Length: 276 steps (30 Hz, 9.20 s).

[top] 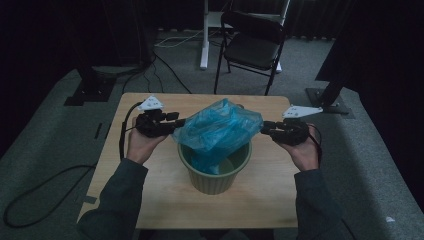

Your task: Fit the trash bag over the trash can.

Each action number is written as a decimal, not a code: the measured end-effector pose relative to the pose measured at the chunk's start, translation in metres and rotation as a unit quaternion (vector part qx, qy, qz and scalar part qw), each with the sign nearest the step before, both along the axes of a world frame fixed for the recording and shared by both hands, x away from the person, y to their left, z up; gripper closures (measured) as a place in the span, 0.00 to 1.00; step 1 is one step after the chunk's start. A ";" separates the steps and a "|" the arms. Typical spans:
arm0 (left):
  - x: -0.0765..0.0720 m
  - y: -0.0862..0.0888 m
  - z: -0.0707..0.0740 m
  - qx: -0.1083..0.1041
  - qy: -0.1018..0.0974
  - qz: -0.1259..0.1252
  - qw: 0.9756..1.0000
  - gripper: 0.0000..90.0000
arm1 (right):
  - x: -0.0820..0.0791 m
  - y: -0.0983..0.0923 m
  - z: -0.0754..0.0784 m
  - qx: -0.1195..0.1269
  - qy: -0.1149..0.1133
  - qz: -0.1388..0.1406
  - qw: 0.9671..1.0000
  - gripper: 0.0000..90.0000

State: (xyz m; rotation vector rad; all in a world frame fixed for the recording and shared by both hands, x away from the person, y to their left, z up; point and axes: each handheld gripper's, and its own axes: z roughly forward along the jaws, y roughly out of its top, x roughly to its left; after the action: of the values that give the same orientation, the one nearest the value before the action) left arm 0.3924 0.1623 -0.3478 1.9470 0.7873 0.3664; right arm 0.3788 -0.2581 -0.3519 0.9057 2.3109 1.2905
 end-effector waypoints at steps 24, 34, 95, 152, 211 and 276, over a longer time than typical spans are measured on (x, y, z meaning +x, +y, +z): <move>0.005 -0.017 -0.001 0.026 0.005 -0.002 1.000 0.66 | -0.003 0.002 0.002 0.017 0.012 0.073 0.997 0.61; 0.003 -0.023 0.001 0.025 -0.003 -0.017 1.000 0.67 | -0.003 0.002 0.004 0.035 0.009 0.072 0.997 0.62; -0.081 0.017 -0.031 -0.020 0.007 -0.024 0.999 1.00 | -0.049 0.020 -0.020 -0.018 0.042 0.152 0.987 0.96; -0.103 0.007 -0.075 0.005 0.020 -0.052 0.998 1.00 | -0.060 0.047 -0.032 -0.042 0.055 0.200 0.977 0.97; -0.110 -0.013 -0.092 0.077 0.010 -0.069 0.995 1.00 | -0.054 0.042 -0.052 -0.062 0.080 0.199 0.975 0.99; -0.056 0.023 -0.025 -0.028 -0.029 -0.002 0.999 0.67 | -0.025 0.021 0.003 0.013 0.000 0.042 0.999 0.73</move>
State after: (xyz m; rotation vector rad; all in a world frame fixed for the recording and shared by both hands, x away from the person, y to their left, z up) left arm 0.3367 0.1855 -0.3732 1.8769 0.7492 0.3934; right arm 0.3540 -0.2368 -0.3492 0.8261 2.3595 1.3578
